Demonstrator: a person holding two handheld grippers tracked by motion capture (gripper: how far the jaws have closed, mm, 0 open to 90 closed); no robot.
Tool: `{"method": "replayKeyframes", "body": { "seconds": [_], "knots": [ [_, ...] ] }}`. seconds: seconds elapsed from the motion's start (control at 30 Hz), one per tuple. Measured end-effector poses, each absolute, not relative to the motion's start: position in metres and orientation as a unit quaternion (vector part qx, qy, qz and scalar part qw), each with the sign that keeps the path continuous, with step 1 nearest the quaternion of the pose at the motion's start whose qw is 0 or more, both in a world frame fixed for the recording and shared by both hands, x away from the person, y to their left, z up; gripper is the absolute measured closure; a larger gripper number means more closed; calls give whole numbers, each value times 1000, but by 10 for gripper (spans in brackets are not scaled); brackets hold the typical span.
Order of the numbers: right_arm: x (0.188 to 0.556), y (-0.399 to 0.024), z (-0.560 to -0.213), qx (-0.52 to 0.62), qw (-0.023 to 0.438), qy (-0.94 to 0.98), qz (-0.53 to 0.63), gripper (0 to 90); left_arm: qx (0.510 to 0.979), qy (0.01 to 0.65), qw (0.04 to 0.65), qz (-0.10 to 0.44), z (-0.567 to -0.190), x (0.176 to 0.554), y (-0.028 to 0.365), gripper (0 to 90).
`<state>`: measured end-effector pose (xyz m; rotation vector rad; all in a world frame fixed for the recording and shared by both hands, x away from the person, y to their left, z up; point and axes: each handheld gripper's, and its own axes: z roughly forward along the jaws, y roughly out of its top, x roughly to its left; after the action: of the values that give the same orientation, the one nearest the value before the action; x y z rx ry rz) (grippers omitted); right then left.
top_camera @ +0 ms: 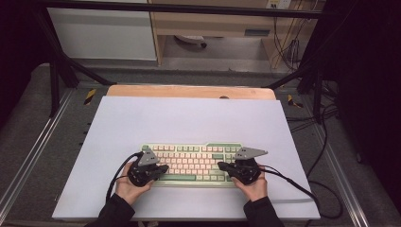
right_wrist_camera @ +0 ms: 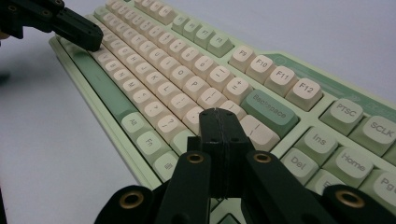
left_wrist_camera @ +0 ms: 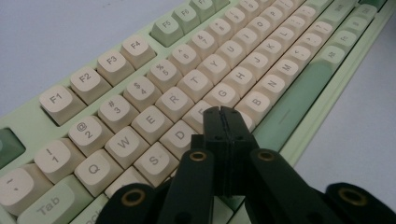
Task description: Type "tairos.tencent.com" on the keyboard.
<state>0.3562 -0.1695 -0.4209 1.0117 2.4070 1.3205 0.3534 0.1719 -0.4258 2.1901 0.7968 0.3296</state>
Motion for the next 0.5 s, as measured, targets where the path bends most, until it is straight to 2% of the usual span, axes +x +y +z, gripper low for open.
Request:
{"method": "replayKeyframes", "body": {
  "seconds": [0.5],
  "knots": [
    [356,-169,-421,343,107,817,451,900,854,314,392,137,-420,352,175,900]
  ]
}}
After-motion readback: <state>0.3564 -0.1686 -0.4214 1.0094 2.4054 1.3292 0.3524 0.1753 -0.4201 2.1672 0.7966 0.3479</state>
